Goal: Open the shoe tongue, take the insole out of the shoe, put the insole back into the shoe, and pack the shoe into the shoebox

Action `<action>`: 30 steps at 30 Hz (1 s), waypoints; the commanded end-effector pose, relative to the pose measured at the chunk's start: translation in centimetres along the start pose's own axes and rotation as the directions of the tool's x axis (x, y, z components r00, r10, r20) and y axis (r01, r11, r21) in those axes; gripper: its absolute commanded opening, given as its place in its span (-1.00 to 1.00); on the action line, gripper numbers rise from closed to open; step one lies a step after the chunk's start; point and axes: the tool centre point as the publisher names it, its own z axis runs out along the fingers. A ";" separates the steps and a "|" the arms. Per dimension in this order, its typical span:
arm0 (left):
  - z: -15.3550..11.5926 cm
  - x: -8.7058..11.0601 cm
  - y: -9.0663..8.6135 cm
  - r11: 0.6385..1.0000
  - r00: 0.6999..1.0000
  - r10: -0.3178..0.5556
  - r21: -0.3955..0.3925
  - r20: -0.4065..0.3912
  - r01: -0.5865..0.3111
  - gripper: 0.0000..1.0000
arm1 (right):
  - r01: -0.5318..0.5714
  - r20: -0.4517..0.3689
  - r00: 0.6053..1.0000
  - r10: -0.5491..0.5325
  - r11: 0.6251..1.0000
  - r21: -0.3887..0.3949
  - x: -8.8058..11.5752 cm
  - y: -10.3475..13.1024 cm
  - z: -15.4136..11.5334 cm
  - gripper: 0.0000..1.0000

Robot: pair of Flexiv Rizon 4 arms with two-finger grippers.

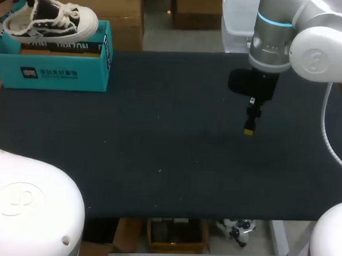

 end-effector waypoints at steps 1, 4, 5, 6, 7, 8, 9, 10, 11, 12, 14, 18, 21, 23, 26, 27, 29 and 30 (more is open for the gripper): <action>1.9 -2.2 1.1 1.000 0.994 -0.007 0.022 -0.111 0.009 -1.00 | 0.000 -0.001 1.000 0.000 1.000 0.003 0.0 0.0 -0.1 1.00; 3.0 -3.0 1.6 1.000 0.993 -0.008 0.014 -0.121 0.009 -1.00 | 0.000 -0.001 1.000 0.000 1.000 0.003 0.0 0.0 -0.1 1.00; 3.4 -3.2 1.8 1.000 0.992 -0.008 0.014 -0.125 0.010 -1.00 | 0.000 -0.001 1.000 0.000 1.000 0.003 0.0 0.0 -0.1 1.00; 3.9 -3.5 2.1 1.000 0.992 -0.010 0.011 -0.129 0.012 -1.00 | 0.000 -0.001 1.000 0.000 1.000 0.003 0.0 0.0 -0.1 1.00; 4.3 -3.6 2.3 1.000 0.991 -0.012 0.007 -0.134 0.013 -1.00 | 0.000 -0.001 1.000 0.000 1.000 0.003 0.0 0.0 -0.1 1.00; 4.7 -3.8 2.6 1.000 0.991 -0.014 0.001 -0.135 0.015 -1.00 | 0.000 -0.001 1.000 0.000 1.000 0.003 0.0 0.0 -0.1 1.00; 5.0 -3.9 2.9 1.000 0.990 -0.016 -0.002 -0.140 0.016 -1.00 | 0.000 -0.001 1.000 0.000 1.000 0.003 0.0 0.0 -0.1 1.00; 5.4 -4.2 3.2 1.000 0.990 -0.019 -0.004 -0.141 0.019 -1.00 | 0.000 -0.001 1.000 0.000 1.000 0.003 0.0 0.0 -0.1 1.00; 5.8 -4.3 3.4 1.000 0.990 -0.025 -0.013 -0.139 0.024 -1.00 | 0.000 -0.001 1.000 0.000 1.000 0.003 0.0 0.0 -0.1 1.00; 6.5 -4.4 3.7 0.999 0.989 -0.035 -0.020 -0.141 0.033 -1.00 | 0.000 -0.001 1.000 0.000 1.000 0.003 0.0 0.0 -0.1 1.00; 7.6 -4.6 4.2 0.998 0.989 -0.050 -0.045 -0.139 0.045 -1.00 | 0.000 -0.001 1.000 0.000 1.000 0.003 0.0 0.0 -0.1 1.00; 9.1 -5.1 5.1 0.997 0.987 -0.063 -0.058 -0.149 0.055 -1.00 | 0.000 -0.001 1.000 0.000 1.000 0.003 0.0 0.0 -0.1 1.00; 10.3 -5.1 5.9 0.996 0.984 -0.072 -0.066 -0.162 0.062 -1.00 | 0.000 -0.001 1.000 0.000 1.000 0.003 0.0 0.0 -0.1 1.00; 11.1 -5.2 6.3 0.995 0.982 -0.082 -0.067 -0.171 0.071 -1.00 | 0.000 -0.001 1.000 0.000 1.000 0.003 0.0 0.0 -0.1 1.00; 12.2 -5.2 6.9 0.994 0.979 -0.091 -0.080 -0.181 0.077 -1.00 | 0.000 -0.001 1.000 0.000 1.000 0.003 0.0 0.0 -0.1 1.00; 12.5 -5.2 7.0 0.994 0.979 -0.093 -0.080 -0.184 0.079 -1.00 | 0.000 -0.001 1.000 0.000 1.000 0.003 0.0 0.0 -0.1 1.00; 13.2 -5.3 7.4 0.993 0.976 -0.099 -0.086 -0.195 0.084 -1.00 | 0.000 -0.001 1.000 0.000 1.000 0.003 0.0 0.0 -0.1 1.00; 13.3 -5.2 7.4 0.992 0.975 -0.102 -0.088 -0.198 0.086 -1.00 | 0.000 -0.001 1.000 0.000 1.000 0.003 0.0 0.0 -0.1 1.00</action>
